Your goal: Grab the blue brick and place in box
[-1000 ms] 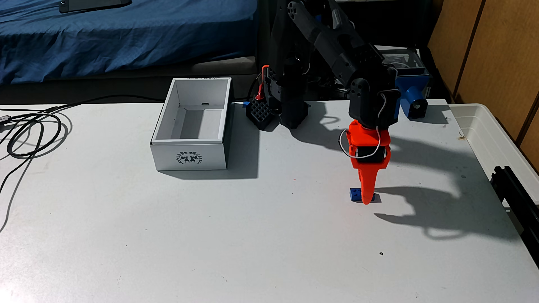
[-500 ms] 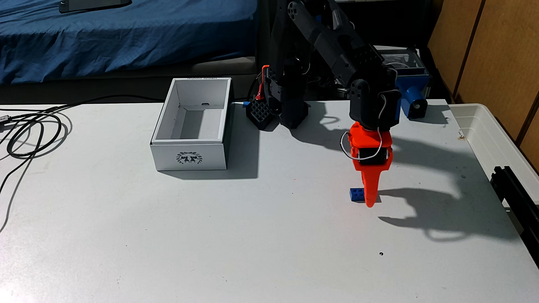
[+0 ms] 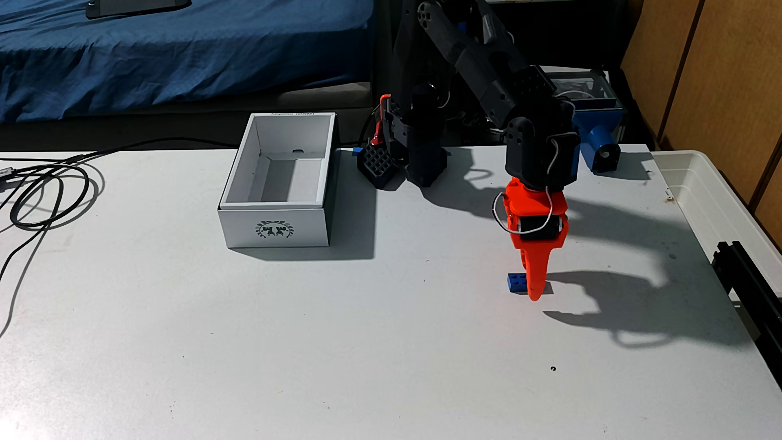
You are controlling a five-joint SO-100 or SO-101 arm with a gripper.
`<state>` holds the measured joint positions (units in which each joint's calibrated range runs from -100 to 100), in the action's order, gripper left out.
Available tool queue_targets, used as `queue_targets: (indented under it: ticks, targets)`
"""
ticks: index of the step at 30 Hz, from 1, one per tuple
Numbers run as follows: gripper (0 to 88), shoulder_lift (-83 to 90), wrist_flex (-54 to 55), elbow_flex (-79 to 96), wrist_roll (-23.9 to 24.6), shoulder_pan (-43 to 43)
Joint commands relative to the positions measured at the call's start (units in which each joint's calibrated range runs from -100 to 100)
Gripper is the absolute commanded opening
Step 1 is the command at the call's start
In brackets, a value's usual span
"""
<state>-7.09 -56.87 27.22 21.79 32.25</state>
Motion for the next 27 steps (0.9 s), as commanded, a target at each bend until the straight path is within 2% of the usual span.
queue_targets:
  ticks: [1, 24, 27]
  targets:
    - [21.4, 0.2, 0.5, 0.0, -0.9, 0.3]
    - [21.3, -5.1, 0.1, -2.9, -2.1, 0.2]
    - [15.4, -5.1, 0.0, -2.9, -2.1, 0.1]
